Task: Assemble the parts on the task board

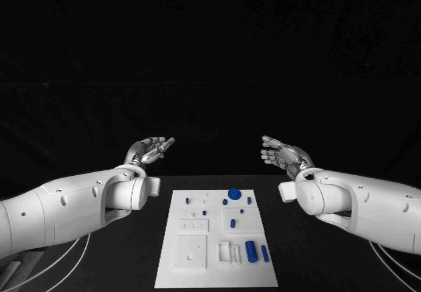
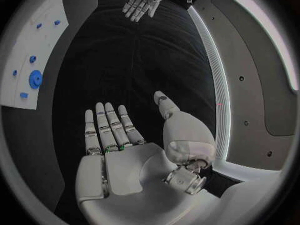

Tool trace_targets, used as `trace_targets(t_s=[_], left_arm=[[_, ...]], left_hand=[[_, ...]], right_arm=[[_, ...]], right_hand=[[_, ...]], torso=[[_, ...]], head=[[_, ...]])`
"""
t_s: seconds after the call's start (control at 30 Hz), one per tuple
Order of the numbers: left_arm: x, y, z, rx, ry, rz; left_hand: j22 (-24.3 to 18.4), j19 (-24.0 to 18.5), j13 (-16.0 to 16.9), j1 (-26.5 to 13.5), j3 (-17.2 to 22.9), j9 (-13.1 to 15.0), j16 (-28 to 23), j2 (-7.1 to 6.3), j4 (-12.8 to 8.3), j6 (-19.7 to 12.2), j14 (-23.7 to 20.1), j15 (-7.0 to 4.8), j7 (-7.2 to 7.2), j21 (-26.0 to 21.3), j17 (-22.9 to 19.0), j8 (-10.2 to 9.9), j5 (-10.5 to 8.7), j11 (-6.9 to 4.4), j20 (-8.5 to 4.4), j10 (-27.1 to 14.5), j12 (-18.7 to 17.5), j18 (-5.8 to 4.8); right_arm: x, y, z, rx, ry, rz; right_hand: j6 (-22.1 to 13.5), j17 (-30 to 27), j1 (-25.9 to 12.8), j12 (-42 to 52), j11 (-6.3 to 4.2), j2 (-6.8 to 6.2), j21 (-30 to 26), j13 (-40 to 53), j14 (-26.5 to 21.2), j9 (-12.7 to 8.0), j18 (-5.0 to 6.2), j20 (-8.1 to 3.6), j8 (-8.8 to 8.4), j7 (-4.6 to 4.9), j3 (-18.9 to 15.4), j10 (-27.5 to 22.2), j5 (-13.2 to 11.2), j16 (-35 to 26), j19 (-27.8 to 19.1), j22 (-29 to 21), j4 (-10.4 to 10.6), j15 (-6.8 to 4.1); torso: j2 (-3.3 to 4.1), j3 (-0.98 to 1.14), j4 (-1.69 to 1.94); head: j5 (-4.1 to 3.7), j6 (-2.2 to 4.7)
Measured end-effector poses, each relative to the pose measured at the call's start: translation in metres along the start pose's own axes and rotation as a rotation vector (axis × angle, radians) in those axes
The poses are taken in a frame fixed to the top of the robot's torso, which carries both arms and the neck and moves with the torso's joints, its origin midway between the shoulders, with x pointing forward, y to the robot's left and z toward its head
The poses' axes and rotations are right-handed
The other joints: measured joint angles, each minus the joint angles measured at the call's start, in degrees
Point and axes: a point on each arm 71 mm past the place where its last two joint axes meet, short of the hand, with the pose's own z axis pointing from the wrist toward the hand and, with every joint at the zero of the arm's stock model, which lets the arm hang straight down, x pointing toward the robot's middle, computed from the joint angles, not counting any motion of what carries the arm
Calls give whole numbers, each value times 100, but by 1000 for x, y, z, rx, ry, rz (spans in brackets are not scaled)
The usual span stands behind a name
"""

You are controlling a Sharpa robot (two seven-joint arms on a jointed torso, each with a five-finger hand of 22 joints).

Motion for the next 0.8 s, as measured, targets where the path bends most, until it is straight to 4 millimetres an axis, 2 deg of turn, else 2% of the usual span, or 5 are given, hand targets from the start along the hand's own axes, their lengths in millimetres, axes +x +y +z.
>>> trace_targets(t_s=[0.1,0.47,0.53,0.67,0.8], left_arm=[[-2,-1,3,-17,7,0],[1,2,4,-56,36,-14],[1,3,4,-58,39,-15],[1,3,4,-52,49,-12],[-1,2,2,-41,62,-7]], left_hand=[[122,64,15,229,90,98,64,-41,31,77,102,29,31,67,104,65,0,19,22,135,32,0],[129,62,16,241,90,111,67,-30,31,76,100,28,32,97,124,65,0,32,21,149,33,0],[129,71,28,293,66,114,121,23,55,119,190,53,76,136,146,65,0,83,12,200,54,0],[129,404,97,425,-82,156,356,154,-21,353,608,88,188,332,224,201,0,237,-126,579,227,0],[129,1010,199,666,-290,174,679,334,-223,818,1332,88,227,580,292,354,21,343,-306,1219,495,49]], right_arm=[[-6,4,5,41,39,-5],[-16,3,19,109,109,-73],[-15,3,20,106,118,-96],[-14,4,25,78,126,-181],[-15,7,32,36,127,-293]], right_hand=[[52,33,105,0,22,-20,24,7,62,31,-1,18,29,9,50,61,0,29,60,164,-50,3],[147,100,705,22,98,-117,23,12,183,66,0,45,95,20,266,231,-147,97,259,589,-410,82],[201,113,875,22,90,-172,45,18,237,68,89,57,114,23,346,301,-236,131,308,630,-466,74],[335,140,1188,61,123,-293,60,31,410,86,91,47,184,26,579,475,-357,208,482,676,-502,125],[570,188,1461,158,152,-400,130,52,722,105,253,37,282,49,862,751,-407,345,783,685,-524,159]], torso=[[1,0,0],[25,-13,18],[29,-16,23],[32,-22,25],[41,-26,23]], head=[[0,0],[14,-38],[14,-38],[8,-35],[15,-34]])
